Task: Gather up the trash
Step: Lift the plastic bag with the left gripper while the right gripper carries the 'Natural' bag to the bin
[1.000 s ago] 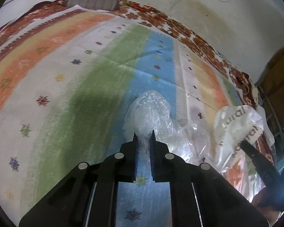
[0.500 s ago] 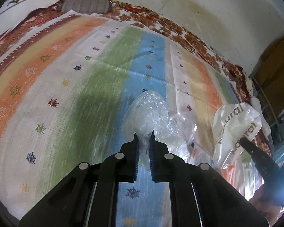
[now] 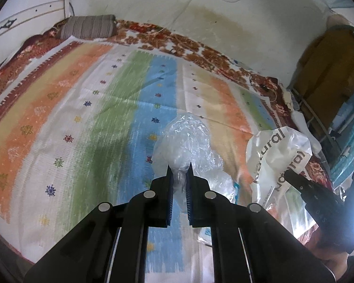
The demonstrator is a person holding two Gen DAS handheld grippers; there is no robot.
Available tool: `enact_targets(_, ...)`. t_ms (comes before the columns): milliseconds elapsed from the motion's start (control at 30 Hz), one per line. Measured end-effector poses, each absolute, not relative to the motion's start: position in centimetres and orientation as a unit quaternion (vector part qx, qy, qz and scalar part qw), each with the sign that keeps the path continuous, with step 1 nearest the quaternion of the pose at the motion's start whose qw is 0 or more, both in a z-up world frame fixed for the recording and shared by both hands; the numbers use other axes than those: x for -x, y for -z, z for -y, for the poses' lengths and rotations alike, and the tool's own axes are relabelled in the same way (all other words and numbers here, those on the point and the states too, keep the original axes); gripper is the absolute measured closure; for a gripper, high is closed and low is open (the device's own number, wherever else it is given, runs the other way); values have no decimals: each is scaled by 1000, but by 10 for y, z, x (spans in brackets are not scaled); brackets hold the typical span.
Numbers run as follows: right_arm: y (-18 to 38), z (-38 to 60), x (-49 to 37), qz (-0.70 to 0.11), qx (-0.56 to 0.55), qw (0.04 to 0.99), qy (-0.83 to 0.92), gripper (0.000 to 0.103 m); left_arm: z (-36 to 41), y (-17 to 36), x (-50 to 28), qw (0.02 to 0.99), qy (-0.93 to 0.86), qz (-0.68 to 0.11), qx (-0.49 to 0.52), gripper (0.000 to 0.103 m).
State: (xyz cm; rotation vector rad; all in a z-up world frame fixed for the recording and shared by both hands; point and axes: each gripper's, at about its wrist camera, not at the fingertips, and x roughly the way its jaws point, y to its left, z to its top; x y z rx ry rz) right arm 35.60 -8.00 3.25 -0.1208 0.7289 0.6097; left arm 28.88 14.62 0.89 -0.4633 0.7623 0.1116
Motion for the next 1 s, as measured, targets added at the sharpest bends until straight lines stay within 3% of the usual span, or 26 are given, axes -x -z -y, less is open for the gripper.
enact_targets(1000, -82, 133, -250, -313, 32, 896, -312, 99, -103, -67, -180, 926, -15, -314, 211, 95)
